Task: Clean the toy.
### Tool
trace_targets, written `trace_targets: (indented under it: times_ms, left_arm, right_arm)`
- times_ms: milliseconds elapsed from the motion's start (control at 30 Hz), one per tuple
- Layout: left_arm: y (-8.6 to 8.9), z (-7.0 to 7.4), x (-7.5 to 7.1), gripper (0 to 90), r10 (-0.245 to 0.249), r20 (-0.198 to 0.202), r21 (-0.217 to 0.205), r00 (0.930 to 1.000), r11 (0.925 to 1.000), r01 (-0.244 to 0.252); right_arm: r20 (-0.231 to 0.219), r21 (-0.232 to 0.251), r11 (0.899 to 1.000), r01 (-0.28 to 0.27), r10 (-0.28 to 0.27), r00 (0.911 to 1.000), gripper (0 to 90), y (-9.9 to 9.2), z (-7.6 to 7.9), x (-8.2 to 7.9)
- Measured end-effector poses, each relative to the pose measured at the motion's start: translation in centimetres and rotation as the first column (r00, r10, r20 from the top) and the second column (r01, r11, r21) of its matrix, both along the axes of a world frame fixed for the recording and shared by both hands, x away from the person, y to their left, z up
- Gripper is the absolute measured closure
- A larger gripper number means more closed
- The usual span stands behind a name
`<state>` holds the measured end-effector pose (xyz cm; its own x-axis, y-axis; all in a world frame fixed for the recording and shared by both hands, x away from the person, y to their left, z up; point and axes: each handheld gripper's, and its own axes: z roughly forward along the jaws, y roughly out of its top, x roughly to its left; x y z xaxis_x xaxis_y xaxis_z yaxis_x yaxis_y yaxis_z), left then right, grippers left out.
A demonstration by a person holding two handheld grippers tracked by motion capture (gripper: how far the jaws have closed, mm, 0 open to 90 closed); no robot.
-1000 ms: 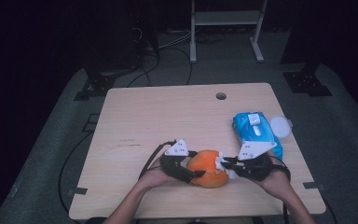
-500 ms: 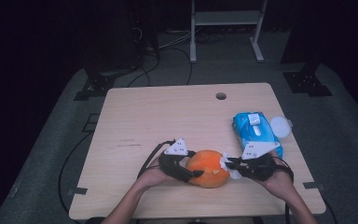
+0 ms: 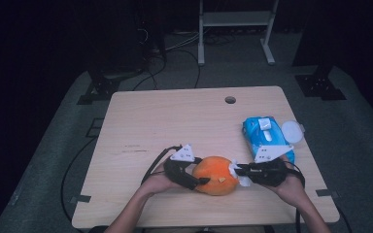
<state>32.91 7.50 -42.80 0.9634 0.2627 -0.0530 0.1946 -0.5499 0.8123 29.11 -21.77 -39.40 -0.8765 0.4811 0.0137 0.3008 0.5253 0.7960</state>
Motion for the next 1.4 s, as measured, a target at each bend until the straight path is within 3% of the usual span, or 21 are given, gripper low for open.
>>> trace_targets:
  times_ms: [100, 200, 267, 333, 400, 500, 567, 667, 733, 800, 867, 900, 967, 1000, 1067, 1133, 1200, 1300, 1400]
  left_arm:
    - [-0.4, 0.1, -0.4, 24.2, -0.012, 0.022, 0.017, 0.9997, 0.9998, 0.012]
    - [-0.4, 0.2, -0.5, 24.0, -0.02, 0.017, 0.016, 0.9997, 0.9997, 0.02]
    - [0.0, 0.2, -0.1, 21.0, -0.027, -0.018, -0.015, 0.9995, 0.9995, 0.027]
    - [0.3, 0.3, 0.4, 14.9, -0.024, -0.078, -0.046, 0.9967, 0.9987, 0.021]
    - [0.4, 0.1, 0.9, 8.5, -0.004, -0.134, -0.047, 0.991, 0.9989, -0.002]
    - [-0.1, -0.6, 1.2, 6.2, -0.022, -0.191, -0.041, 0.9813, 0.9991, 0.014]
    - [-0.4, -1.2, 1.1, 8.7, -0.022, -0.196, -0.04, 0.9804, 0.9991, 0.014]
    - [-0.2, -0.5, 0.6, 27.7, -0.002, -0.119, -0.065, 0.9928, 0.9978, -0.006]
    - [-0.4, 0.4, -0.1, 33.0, 0.013, -0.019, -0.1, 0.9997, 0.9948, -0.015]
    - [-0.9, 1.1, -0.6, 34.2, 0.026, 0.095, -0.102, 0.9951, 0.9946, -0.016]
    - [-1.4, 1.1, -0.8, 33.9, 0.022, 0.164, -0.091, 0.9863, 0.9959, -0.007]
    - [-1.6, 0.9, -0.7, 32.4, 0.011, 0.186, -0.061, 0.9826, 0.9981, 0.0]
    - [-1.7, -0.2, -0.3, 25.3, -0.01, 0.134, -0.025, 0.9909, 0.9996, 0.014]
    - [-1.5, -0.6, 0.0, 19.3, -0.005, 0.104, -0.035, 0.9946, 0.9993, 0.008]
    - [-0.9, -0.8, 0.5, 12.4, 0.002, 0.033, -0.06, 0.9995, 0.9982, 0.0]
    - [-0.5, -0.9, 0.9, 9.8, 0.01, -0.026, -0.084, 0.9996, 0.9963, -0.013]
    - [-0.3, -0.8, 1.0, 11.7, 0.014, -0.061, -0.106, 0.9981, 0.9942, -0.02]
    - [0.0, -0.8, 0.9, 21.5, 0.001, -0.034, -0.101, 0.9994, 0.9948, -0.005]
    - [0.2, -0.8, 0.9, 21.1, -0.01, -0.033, -0.101, 0.9994, 0.9948, 0.006]
  right_arm:
    - [0.013, 0.024, 1.0, -0.012, 0.012, 0.9998, 81.3, 1.0, 0.5, -0.1]
    - [0.019, 0.039, 0.999, -0.017, 0.016, 0.9997, 81.1, 1.5, 0.5, 0.2]
    - [0.006, 0.053, 0.999, -0.013, 0.013, 0.9999, 81.1, 1.3, 0.3, 0.2]
    - [-0.001, 0.065, 0.998, -0.008, 0.009, 1.0, 81.1, 1.0, 0.0, 0.2]
    - [-0.004, 0.077, 0.997, -0.014, 0.015, 0.9999, 81.1, 0.7, -0.1, 0.1]
    - [-0.005, 0.081, 0.996, -0.027, 0.028, 0.9996, 80.8, 1.0, -0.2, -0.1]
    - [-0.006, 0.072, 0.997, -0.032, 0.033, 0.9994, 80.8, 1.4, -0.2, -0.3]
    - [0.003, 0.053, 0.998, -0.025, 0.025, 0.9997, 80.8, 1.6, -0.1, -0.3]
    - [0.017, 0.057, 0.998, -0.011, 0.01, 0.9998, 80.8, 1.3, 0.4, -0.3]
    - [0.045, 0.075, 0.997, 0.008, -0.012, 0.9989, 80.9, 1.0, 1.0, -0.3]
    - [0.065, 0.086, 0.996, 0.021, -0.027, 0.9976, 80.8, 1.1, 1.5, -0.3]
    - [0.076, 0.082, 0.996, 0.029, -0.035, 0.9965, 80.7, 1.2, 1.5, -0.2]
    - [0.077, 0.042, 0.998, 0.038, -0.041, 0.9962, 80.6, 1.7, 0.9, -0.1]
    - [0.068, 0.024, 0.999, 0.032, -0.033, 0.9971, 80.6, 2.0, 0.3, 0.1]
    - [0.039, 0.038, 0.999, 0.027, -0.028, 0.9988, 80.7, 2.5, -0.6, 0.2]
    - [0.044, 0.033, 0.999, 0.018, -0.019, 0.9989, 80.7, 3.0, -0.7, 0.1]
    - [0.06, 0.016, 1.0, 0.018, -0.019, 0.998, 80.7, 3.3, -0.6, -0.1]
    - [0.053, 0.023, 1.0, 0.017, -0.018, 0.9984, 80.6, 2.9, -0.5, -0.1]
    - [0.039, 0.035, 0.998, 0.046, -0.047, 0.9981, 80.5, 1.7, -0.6, 0.1]
